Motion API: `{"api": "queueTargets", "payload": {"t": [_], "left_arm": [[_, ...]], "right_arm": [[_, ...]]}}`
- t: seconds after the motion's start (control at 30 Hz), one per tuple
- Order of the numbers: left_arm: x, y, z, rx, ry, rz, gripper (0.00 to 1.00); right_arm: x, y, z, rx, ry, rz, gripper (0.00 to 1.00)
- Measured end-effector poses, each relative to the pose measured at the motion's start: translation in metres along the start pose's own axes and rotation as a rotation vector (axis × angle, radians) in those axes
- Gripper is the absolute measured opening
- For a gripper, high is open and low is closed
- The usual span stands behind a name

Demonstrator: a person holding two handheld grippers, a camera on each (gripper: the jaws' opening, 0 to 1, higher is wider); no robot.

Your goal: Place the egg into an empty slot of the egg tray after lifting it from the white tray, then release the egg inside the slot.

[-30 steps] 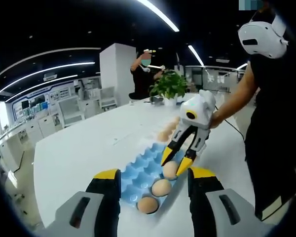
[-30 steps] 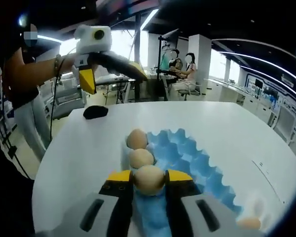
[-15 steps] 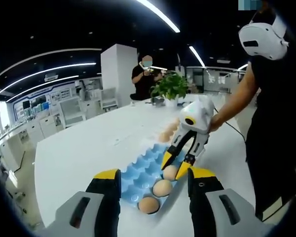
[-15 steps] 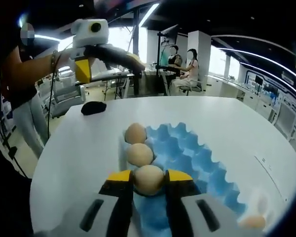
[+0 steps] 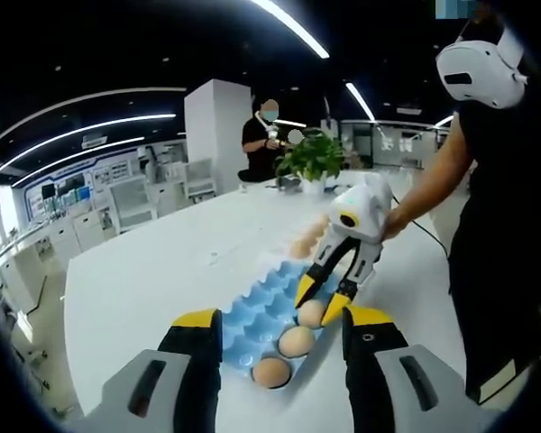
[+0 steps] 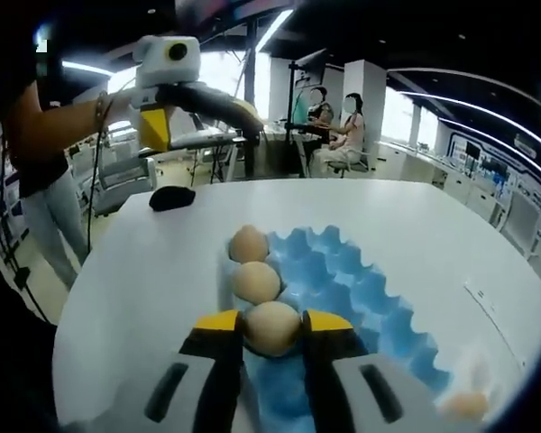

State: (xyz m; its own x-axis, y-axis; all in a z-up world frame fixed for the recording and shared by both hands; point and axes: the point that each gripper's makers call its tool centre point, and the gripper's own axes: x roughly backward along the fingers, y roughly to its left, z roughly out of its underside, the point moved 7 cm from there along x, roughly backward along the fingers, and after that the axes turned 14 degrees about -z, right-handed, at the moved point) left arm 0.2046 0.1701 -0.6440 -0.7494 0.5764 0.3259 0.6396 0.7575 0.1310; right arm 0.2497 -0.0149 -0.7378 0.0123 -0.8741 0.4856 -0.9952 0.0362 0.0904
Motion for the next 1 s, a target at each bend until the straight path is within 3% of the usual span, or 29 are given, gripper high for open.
{"api": "queueTargets", "payload": {"t": [0.07, 0.27, 1.0], "left_arm": [[0.0, 0.001, 0.0, -0.004, 0.0, -0.004, 0.55], [-0.001, 0.001, -0.001, -0.005, 0.0, -0.001, 0.55], [-0.005, -0.001, -0.003, -0.008, -0.001, 0.006, 0.54]], "right_arm": [[0.002, -0.001, -0.003, -0.008, -0.033, 0.006, 0.26], [0.012, -0.002, -0.004, 0.01, -0.032, 0.032, 0.29], [0.074, 0.002, 0.017, -0.015, -0.031, 0.125, 0.28]]}}
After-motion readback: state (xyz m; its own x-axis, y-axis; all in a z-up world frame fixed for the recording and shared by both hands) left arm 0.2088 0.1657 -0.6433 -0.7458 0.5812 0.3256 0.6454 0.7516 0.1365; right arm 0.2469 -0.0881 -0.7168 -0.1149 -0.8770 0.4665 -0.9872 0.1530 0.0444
